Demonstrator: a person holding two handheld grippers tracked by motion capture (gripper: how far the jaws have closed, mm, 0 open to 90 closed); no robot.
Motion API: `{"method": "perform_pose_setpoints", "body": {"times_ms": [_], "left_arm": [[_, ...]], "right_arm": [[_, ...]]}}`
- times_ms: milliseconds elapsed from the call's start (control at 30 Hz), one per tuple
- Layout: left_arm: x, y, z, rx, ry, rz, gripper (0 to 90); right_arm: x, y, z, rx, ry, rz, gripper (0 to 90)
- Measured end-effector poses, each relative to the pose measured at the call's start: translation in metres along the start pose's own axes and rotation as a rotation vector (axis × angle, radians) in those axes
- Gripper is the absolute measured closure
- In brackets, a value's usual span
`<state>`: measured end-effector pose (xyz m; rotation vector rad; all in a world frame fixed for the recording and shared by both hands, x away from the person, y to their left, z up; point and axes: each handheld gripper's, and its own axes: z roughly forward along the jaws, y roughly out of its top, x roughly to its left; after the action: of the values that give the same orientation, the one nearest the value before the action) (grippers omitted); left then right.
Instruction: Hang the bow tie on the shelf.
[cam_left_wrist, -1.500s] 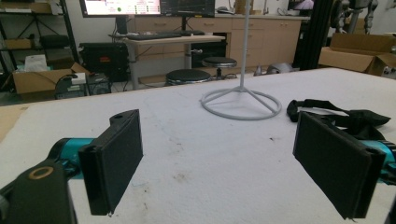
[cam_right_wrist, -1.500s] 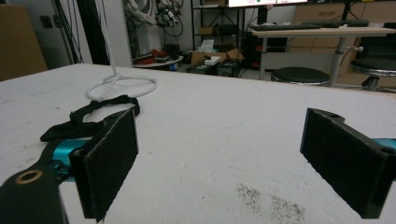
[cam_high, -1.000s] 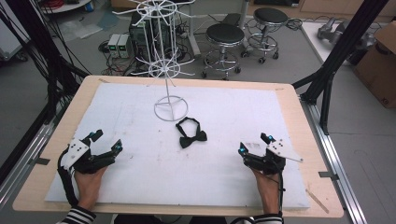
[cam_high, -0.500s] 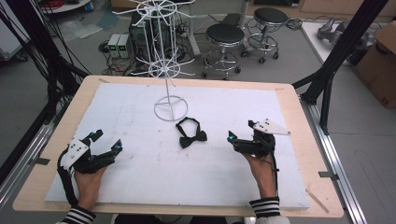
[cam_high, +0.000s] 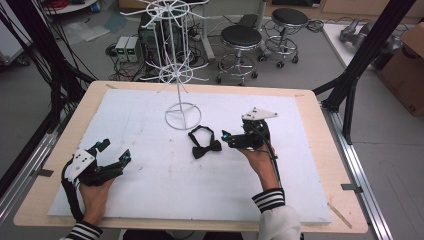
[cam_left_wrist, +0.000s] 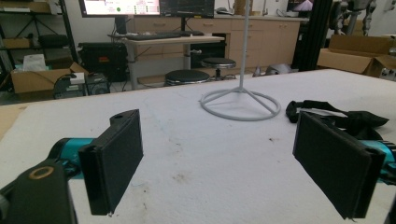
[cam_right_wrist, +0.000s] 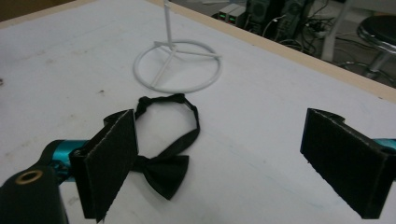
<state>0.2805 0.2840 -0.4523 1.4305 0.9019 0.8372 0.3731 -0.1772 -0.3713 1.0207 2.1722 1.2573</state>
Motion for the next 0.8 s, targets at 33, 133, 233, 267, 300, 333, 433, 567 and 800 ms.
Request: {"method": "perform_pose_setpoints", "body": {"times_ms": [33, 133, 233, 267, 300, 333, 433, 567, 800], "left_arm": [[0.000, 0.000, 0.000, 0.000, 0.000, 0.000, 16.2], [0.000, 0.000, 0.000, 0.002, 0.002, -0.002, 16.3], [0.000, 0.000, 0.000, 0.002, 0.001, -0.002, 16.4], [0.000, 0.000, 0.000, 0.002, 0.002, -0.003, 16.5], [0.000, 0.000, 0.000, 0.002, 0.002, -0.003, 16.6], [0.000, 0.000, 0.000, 0.002, 0.003, -0.002, 16.7], [0.001, 0.000, 0.000, 0.004, 0.003, 0.000, 16.7], [0.000, 0.000, 0.000, 0.002, 0.004, -0.003, 16.7], [0.000, 0.000, 0.000, -0.001, 0.006, -0.007, 16.7]], "right_arm": [[0.000, 0.000, 0.000, 0.000, 0.000, 0.000, 10.3], [0.000, 0.007, 0.014, 0.027, 0.004, 0.014, 10.4], [0.001, 0.011, 0.023, 0.045, 0.018, 0.029, 10.4], [0.001, 0.012, 0.026, 0.053, 0.016, 0.028, 10.4], [0.001, 0.012, 0.026, 0.053, 0.016, 0.028, 10.4], [0.002, 0.013, 0.032, 0.076, 0.009, 0.036, 10.4], [0.002, 0.012, 0.039, 0.104, 0.009, 0.050, 10.4], [0.001, 0.012, 0.046, 0.143, -0.012, 0.051, 10.4], [-0.002, 0.013, 0.064, 0.207, -0.014, 0.105, 10.5]]}}
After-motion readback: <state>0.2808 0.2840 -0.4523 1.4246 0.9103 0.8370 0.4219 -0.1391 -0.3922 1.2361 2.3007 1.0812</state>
